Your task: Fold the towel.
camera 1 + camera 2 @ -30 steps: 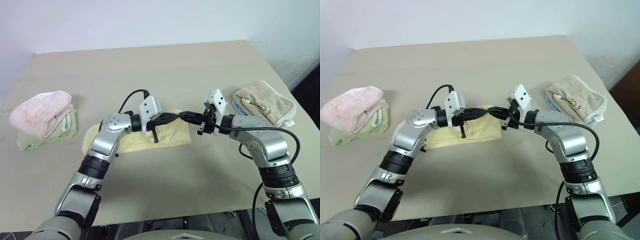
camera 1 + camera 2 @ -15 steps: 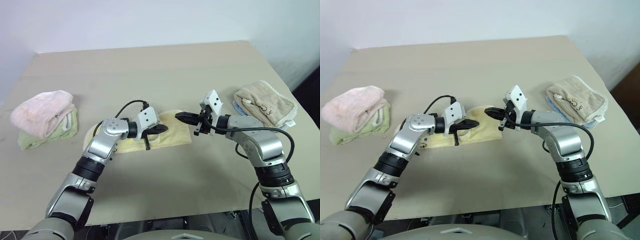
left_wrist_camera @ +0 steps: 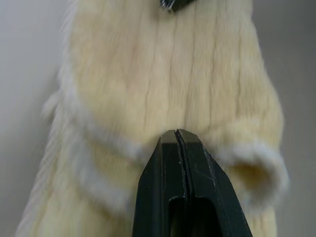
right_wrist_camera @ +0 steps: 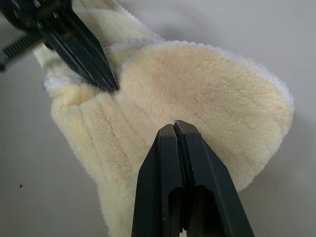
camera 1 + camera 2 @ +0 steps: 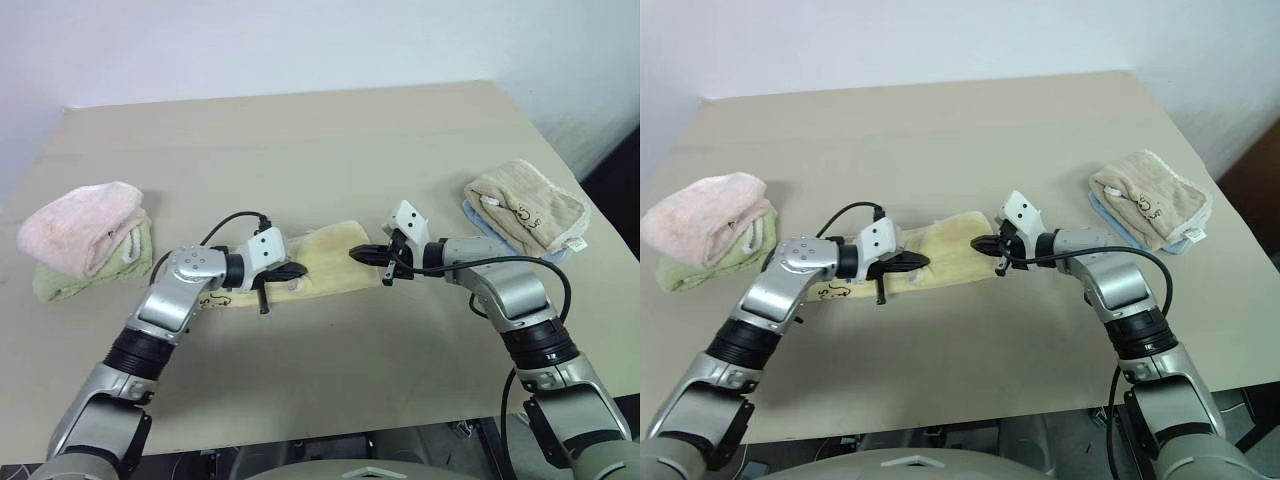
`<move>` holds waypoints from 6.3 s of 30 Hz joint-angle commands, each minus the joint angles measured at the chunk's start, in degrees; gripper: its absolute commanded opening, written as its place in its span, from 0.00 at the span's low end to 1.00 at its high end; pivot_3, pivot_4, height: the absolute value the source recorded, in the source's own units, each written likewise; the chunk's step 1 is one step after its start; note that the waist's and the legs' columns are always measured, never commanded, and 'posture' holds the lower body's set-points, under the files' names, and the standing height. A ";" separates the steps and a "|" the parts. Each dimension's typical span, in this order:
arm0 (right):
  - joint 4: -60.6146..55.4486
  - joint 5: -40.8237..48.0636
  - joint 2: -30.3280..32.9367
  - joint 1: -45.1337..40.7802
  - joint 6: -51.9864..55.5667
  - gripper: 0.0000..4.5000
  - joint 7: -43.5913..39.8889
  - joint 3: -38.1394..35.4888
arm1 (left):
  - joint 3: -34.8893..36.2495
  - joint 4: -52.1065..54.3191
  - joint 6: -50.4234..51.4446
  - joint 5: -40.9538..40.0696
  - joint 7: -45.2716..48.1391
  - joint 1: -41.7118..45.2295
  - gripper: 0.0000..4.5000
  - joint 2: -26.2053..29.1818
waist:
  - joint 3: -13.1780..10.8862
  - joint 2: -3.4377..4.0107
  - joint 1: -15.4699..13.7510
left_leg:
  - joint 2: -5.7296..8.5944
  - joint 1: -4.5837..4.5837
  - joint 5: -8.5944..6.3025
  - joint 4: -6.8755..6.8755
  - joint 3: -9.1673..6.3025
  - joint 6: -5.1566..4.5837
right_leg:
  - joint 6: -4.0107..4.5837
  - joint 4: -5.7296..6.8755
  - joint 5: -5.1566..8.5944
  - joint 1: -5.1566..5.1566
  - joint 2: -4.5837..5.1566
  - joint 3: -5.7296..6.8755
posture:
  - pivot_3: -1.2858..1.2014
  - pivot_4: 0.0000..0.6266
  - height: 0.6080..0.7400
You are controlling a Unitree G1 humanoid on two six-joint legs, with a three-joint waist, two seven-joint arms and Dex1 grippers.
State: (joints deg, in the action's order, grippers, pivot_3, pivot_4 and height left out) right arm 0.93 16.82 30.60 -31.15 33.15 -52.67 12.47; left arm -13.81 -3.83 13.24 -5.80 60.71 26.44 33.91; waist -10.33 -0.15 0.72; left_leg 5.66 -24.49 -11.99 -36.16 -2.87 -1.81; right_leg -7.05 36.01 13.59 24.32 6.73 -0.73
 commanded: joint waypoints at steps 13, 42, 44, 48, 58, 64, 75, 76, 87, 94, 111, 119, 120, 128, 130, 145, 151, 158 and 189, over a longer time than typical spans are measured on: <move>-1.94 -0.32 -2.03 -2.63 3.02 0.00 0.21 -0.75 | 5.74 1.88 -2.66 -5.99 1.42 -0.29 0.00 0.71 | 0.00 0.00 -0.10 | 0.00 0.02 -0.01 -0.03 -0.03 0.03 | 0.00 0.02 0.00 0.07 0.00 0.01 | 0.52 0.24 0.91; 23.03 -5.08 -13.65 -12.63 -7.74 0.00 4.05 -2.43 | 1.55 -16.29 -15.16 -1.84 -1.02 -1.82 0.00 -9.35 | 0.02 0.03 0.12 | 0.08 0.07 0.12 -0.01 -0.06 0.02 | 0.01 0.18 -0.01 0.10 -0.06 0.00 | 0.52 0.24 0.91; 22.27 -5.25 -13.77 -12.13 -7.48 0.00 3.92 -2.28 | 1.60 -18.92 -16.22 -0.45 -2.95 -1.94 0.00 -9.07 | 0.05 0.03 0.12 | 0.09 0.19 0.07 -0.02 -0.07 0.10 | 0.01 0.16 -0.01 0.06 -0.05 0.00 | 0.52 0.24 0.91; 21.01 -5.59 -13.64 -11.24 -7.11 0.00 3.58 -2.20 | 2.05 -17.07 -16.35 -2.64 -1.63 -2.68 0.00 -9.15 | 0.06 0.05 0.25 | 0.08 0.45 0.06 -0.03 -0.08 0.17 | 0.02 0.17 -0.02 -0.16 -0.05 -0.01 | 0.52 0.24 0.91; 16.93 -4.89 -12.79 -10.08 -5.69 0.00 1.61 -2.59 | 4.56 -0.13 -5.70 -15.54 7.29 -5.08 0.00 -7.18 | 0.06 0.05 0.32 | 0.05 0.28 0.11 0.01 -0.15 0.16 | 0.08 0.19 -0.06 0.03 -0.18 -0.06 | 0.52 0.24 0.91; 10.06 -2.53 -11.23 -8.34 -2.94 0.00 -0.71 -3.41 | 12.48 7.83 3.45 -24.29 6.64 -6.03 0.00 -2.06 | 0.05 0.05 0.28 | 0.04 0.09 0.10 0.03 -0.22 0.21 | 0.09 0.19 -0.06 0.12 -0.18 -0.06 | 0.52 0.24 0.91; -4.93 4.71 -4.38 -3.03 4.94 0.00 -1.85 -7.78 | 33.63 16.54 15.53 -34.66 -3.13 -19.69 0.00 6.24 | 0.04 0.04 0.11 | 0.04 0.10 0.08 0.10 -0.22 0.21 | 0.10 0.09 -0.05 0.16 -0.11 -0.06 | 0.52 0.24 0.91; -7.68 6.07 -2.93 -1.78 5.74 0.00 -2.80 -8.58 | 37.55 18.70 17.62 -37.41 -5.15 -23.95 0.04 5.47 | 0.03 0.04 0.07 | 0.04 0.10 0.08 0.10 -0.23 0.22 | 0.10 0.08 -0.05 0.15 -0.08 -0.06 | 0.52 0.24 0.91; -17.38 12.68 10.03 6.78 2.31 0.00 -13.67 -11.86 | 57.71 29.79 33.31 -66.84 -22.40 -49.32 0.80 -0.71 | 0.01 -0.03 0.03 | -0.12 0.11 -0.01 0.02 -0.21 0.12 | 0.36 -0.56 0.14 -0.23 -0.03 -0.06 | 0.52 0.24 0.91; -16.42 12.83 10.05 5.77 1.68 0.00 -13.33 -11.13 | 57.83 23.43 37.14 -72.48 -22.49 -58.75 1.00 -3.52 | 0.01 -0.04 0.03 | -0.22 0.04 -0.02 0.17 -0.09 0.11 | 0.44 -0.82 0.18 -0.10 0.01 -0.03 | 0.52 0.24 0.91; -19.21 14.39 8.47 6.85 3.06 0.00 -9.90 -10.19 | 48.20 22.00 37.50 -72.81 -35.15 -48.26 1.00 -9.15 | 0.05 -0.07 -0.23 | -0.22 -0.06 -0.07 0.23 -0.01 0.04 | 0.46 -0.93 0.17 -0.01 0.06 -0.03 | 0.52 0.24 0.91; -19.69 15.03 8.20 7.24 3.16 0.00 -8.12 -10.15 | 44.55 25.09 37.82 -78.81 -55.22 -42.20 1.00 -10.88 | 0.07 -0.06 -1.61 | -0.21 0.00 -0.07 0.13 -0.02 0.04 | 0.45 -0.87 0.16 -0.09 0.04 -0.02 | 0.52 0.24 0.91; -19.68 15.07 8.12 7.26 3.19 0.00 -7.91 -10.10 | 44.49 25.29 37.59 -79.54 -56.81 -41.88 1.00 -10.83 | 0.07 -0.04 -1.62 | -0.21 0.00 -0.07 0.13 -0.02 0.04 | 0.45 -0.87 0.16 -0.09 0.04 -0.02 | 0.52 0.24 0.91; -18.93 14.65 7.04 7.61 2.18 0.00 -7.19 -9.46 | 42.34 24.69 34.89 -85.80 -69.56 -34.42 1.00 -10.45 | 0.08 -0.05 -1.47 | -0.20 0.03 -0.07 0.05 -0.02 0.04 | 0.44 -0.82 0.14 -0.13 0.00 -0.01 | 0.52 0.24 0.91; -18.90 14.60 6.94 7.57 2.13 0.00 -6.99 -9.40 | 41.98 24.42 34.43 -85.75 -70.27 -33.55 1.00 -10.10 | 0.08 -0.06 -1.45 | -0.19 0.03 -0.07 0.06 -0.01 0.04 | 0.44 -0.82 0.13 -0.11 0.00 -0.01 | 0.52 0.24 0.91; -18.79 14.14 8.65 9.63 0.88 0.00 -7.78 -10.14 | 42.33 21.95 32.93 -83.19 -67.39 -33.17 0.79 -7.54 | 0.08 -0.07 -1.45 | -0.19 0.02 -0.07 0.14 0.00 0.05 | 0.44 -0.85 0.13 -0.07 0.00 -0.02 | 0.52 0.24 0.91; -18.38 14.09 8.87 9.61 0.32 0.00 -7.67 -10.02 | 42.49 22.01 32.81 -83.78 -67.58 -33.67 0.33 -7.13 | 0.08 -0.07 -1.43 | -0.19 0.02 -0.07 0.15 0.00 0.05 | 0.45 -0.85 0.14 -0.07 0.01 -0.02 | 0.52 0.24 0.91; -18.11 14.19 9.23 8.79 0.68 0.00 -7.78 -9.98 | 39.73 23.73 34.13 -82.69 -63.26 -29.55 0.03 -4.67 | 0.07 -0.08 -1.58 | -0.19 0.02 -0.07 0.14 0.00 0.05 | 0.45 -0.85 0.14 -0.08 0.01 -0.01 | 0.52 0.24 0.91; -18.79 15.02 13.12 10.21 1.38 0.00 -8.18 -12.74 | 7.37 5.20 32.57 -43.91 -19.60 6.74 0.03 -12.01 | 0.02 -0.15 -1.53 | -0.13 -0.11 -0.06 0.12 0.05 0.03 | 0.23 -0.88 0.01 -0.22 0.01 0.01 | 0.52 0.24 0.91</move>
State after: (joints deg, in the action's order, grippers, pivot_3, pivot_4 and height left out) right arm -15.41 30.69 43.12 -21.02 34.58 -61.07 1.57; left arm -6.04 1.51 47.10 -51.20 39.80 31.78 22.70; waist -10.30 -0.30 -0.81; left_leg 5.53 -24.61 -12.04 -36.04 -2.83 -1.79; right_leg -6.82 35.13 13.60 24.11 6.75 -0.72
